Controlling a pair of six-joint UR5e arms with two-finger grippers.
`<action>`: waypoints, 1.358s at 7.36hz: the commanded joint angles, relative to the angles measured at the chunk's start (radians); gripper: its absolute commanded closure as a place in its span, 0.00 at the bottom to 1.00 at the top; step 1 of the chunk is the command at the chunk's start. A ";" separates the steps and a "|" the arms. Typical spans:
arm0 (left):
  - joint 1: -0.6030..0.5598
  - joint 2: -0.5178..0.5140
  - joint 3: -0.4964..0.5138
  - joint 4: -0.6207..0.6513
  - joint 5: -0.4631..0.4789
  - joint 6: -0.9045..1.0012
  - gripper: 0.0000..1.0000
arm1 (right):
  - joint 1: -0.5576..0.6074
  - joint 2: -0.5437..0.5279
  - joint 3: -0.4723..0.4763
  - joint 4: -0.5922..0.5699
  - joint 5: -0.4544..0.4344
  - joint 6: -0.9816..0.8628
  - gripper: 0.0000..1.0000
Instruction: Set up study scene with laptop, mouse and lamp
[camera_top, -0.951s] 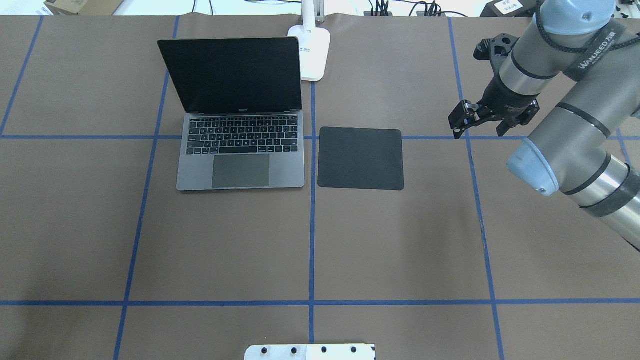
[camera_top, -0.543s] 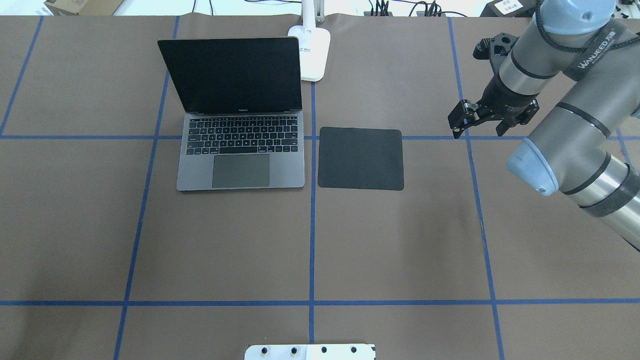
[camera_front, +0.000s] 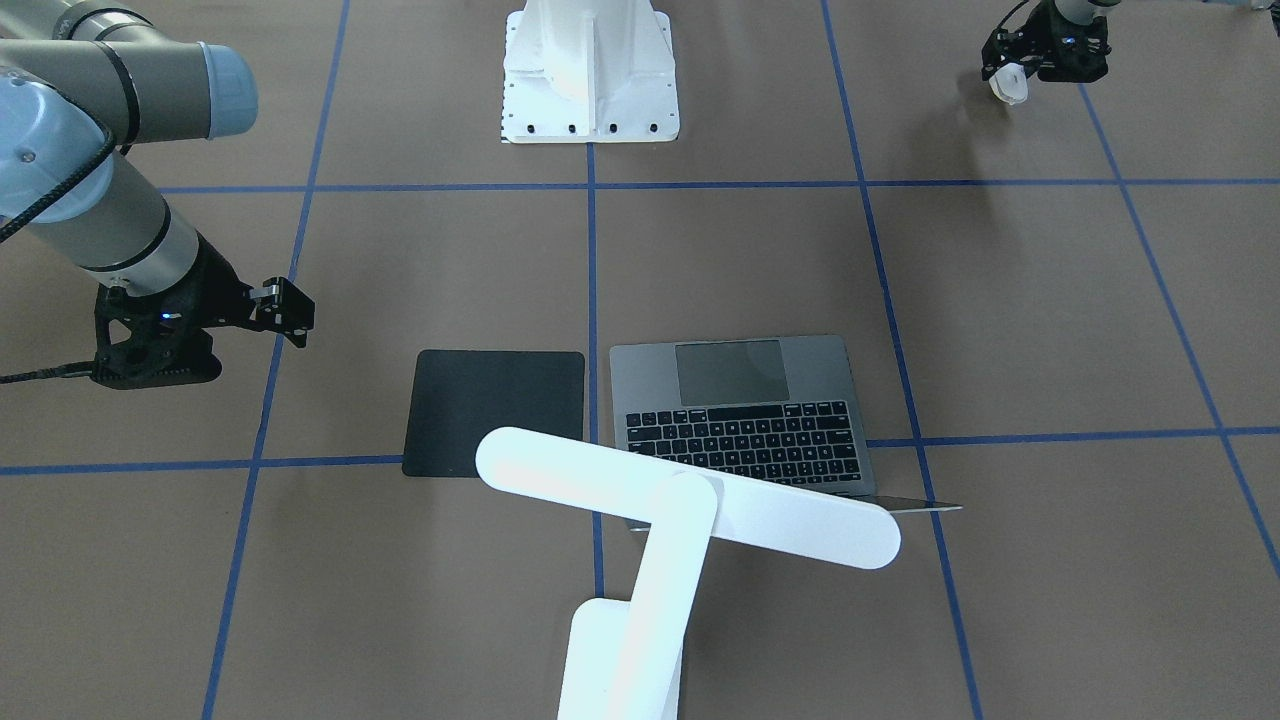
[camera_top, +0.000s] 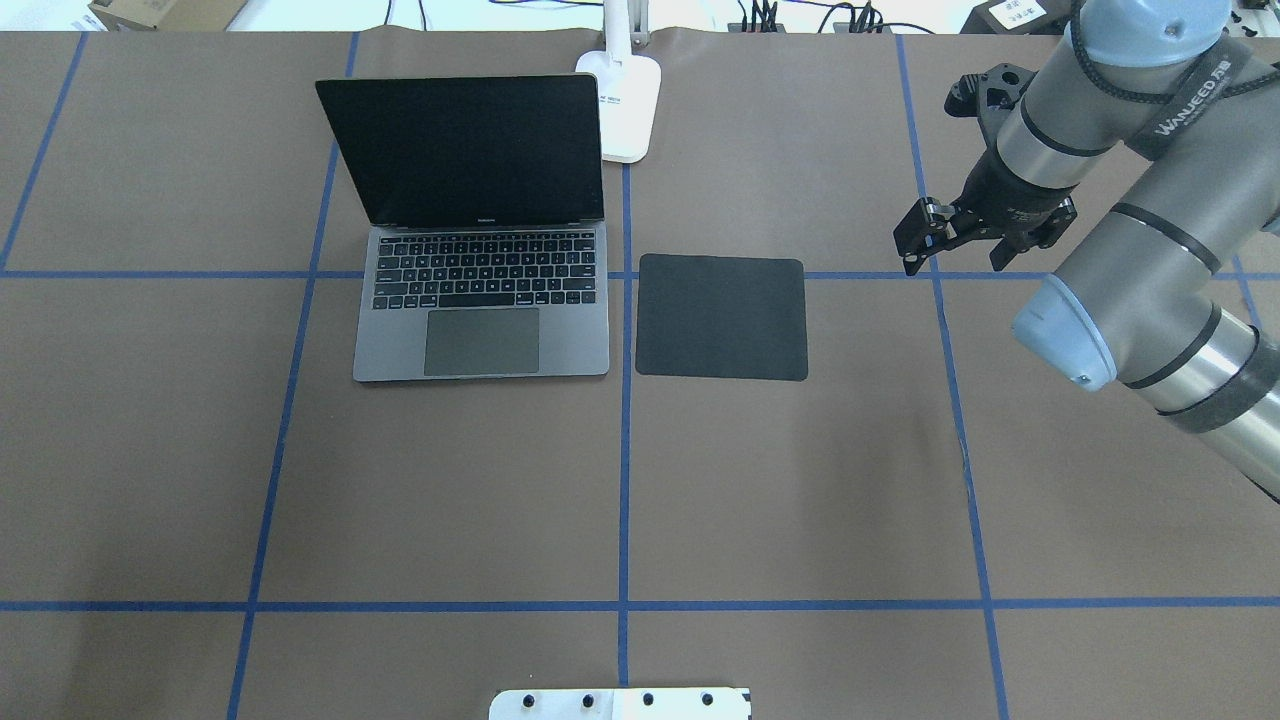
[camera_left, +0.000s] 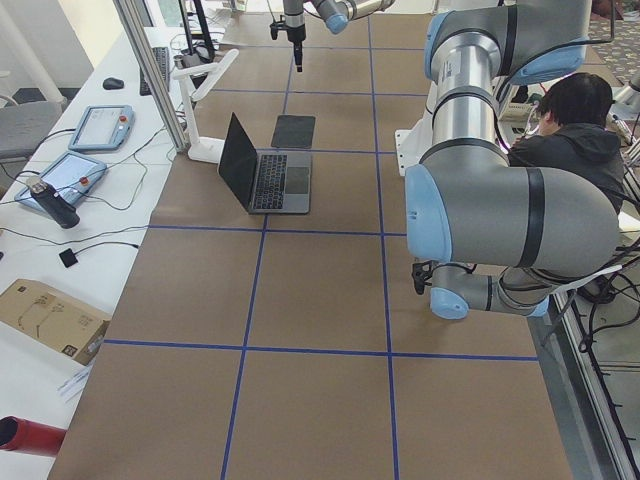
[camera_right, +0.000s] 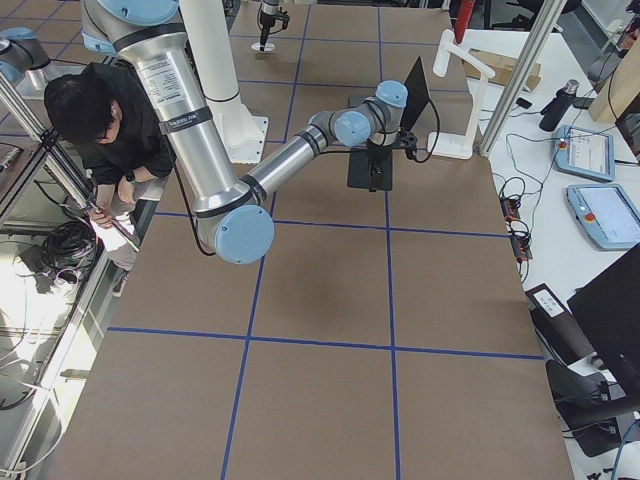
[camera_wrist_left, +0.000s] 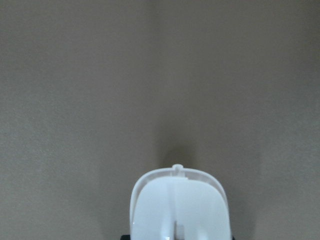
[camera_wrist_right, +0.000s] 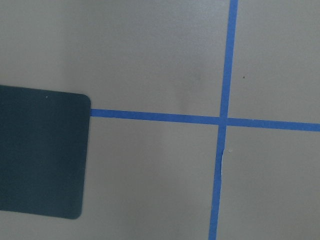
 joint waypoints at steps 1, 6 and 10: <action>-0.046 -0.020 -0.118 0.039 -0.061 0.000 0.51 | 0.000 0.001 0.002 0.000 0.003 0.002 0.00; -0.338 -0.411 -0.255 0.595 -0.262 0.015 0.51 | 0.008 -0.009 -0.001 0.000 0.006 -0.007 0.00; -0.568 -0.916 -0.230 1.159 -0.359 0.161 0.51 | 0.009 -0.011 -0.008 0.000 0.002 -0.010 0.00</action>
